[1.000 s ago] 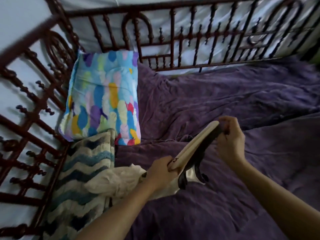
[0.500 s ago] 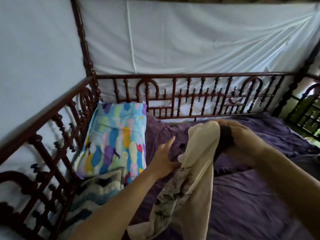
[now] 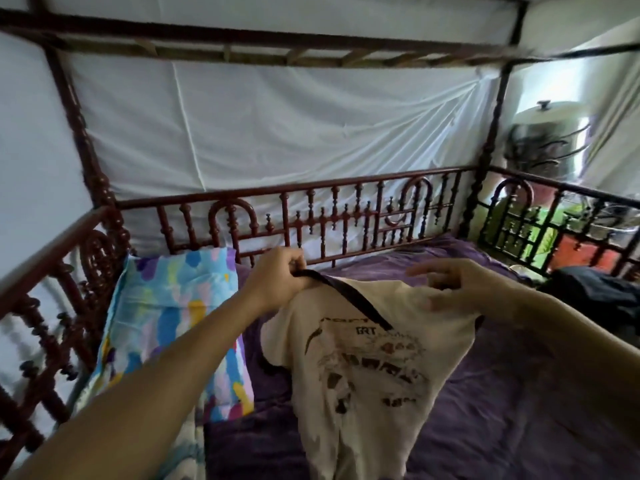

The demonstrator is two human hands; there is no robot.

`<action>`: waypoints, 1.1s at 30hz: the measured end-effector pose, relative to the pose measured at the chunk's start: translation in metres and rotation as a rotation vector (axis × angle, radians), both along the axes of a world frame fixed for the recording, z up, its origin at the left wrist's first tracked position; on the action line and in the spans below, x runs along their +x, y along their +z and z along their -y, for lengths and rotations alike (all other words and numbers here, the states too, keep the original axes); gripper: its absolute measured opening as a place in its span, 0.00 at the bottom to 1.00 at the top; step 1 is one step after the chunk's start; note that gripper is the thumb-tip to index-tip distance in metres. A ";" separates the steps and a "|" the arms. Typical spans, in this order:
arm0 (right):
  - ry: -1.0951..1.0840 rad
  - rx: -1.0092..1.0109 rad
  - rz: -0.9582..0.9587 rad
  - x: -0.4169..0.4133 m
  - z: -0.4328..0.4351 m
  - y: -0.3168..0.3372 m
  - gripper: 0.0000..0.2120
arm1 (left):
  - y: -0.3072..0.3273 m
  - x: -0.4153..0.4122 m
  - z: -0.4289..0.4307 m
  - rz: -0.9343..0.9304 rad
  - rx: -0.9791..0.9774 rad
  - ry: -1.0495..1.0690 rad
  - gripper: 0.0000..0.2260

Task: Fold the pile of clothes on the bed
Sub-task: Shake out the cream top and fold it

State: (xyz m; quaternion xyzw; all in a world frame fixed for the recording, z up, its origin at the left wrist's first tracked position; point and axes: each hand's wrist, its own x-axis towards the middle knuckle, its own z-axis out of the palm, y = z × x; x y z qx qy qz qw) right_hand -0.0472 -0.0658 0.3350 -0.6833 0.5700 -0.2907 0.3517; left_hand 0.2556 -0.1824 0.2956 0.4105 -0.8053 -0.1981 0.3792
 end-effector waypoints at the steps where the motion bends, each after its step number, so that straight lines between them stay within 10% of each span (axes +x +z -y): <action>1: 0.029 -0.048 -0.179 -0.001 0.000 -0.010 0.16 | 0.011 -0.005 -0.003 0.023 -0.051 -0.007 0.17; 4: -0.135 -0.370 -0.331 -0.002 0.008 -0.021 0.06 | 0.035 -0.012 -0.009 0.120 -0.147 -0.034 0.16; 12: -0.678 -0.290 0.513 -0.023 0.012 -0.001 0.09 | 0.027 0.027 0.009 0.475 -0.164 0.106 0.10; 17: -0.420 -0.442 -0.574 -0.014 -0.019 0.002 0.14 | 0.033 0.034 0.026 0.146 -0.045 0.220 0.10; 19: -0.333 -0.475 -0.710 -0.008 -0.029 -0.002 0.23 | 0.038 0.036 0.033 0.031 -0.032 0.303 0.15; 25: -0.346 -0.454 0.164 -0.012 -0.036 -0.012 0.14 | 0.046 0.014 0.051 -0.019 -0.267 0.339 0.05; 33: -0.546 -0.404 0.096 -0.091 -0.045 -0.052 0.17 | 0.041 -0.073 0.082 0.578 -0.779 0.120 0.06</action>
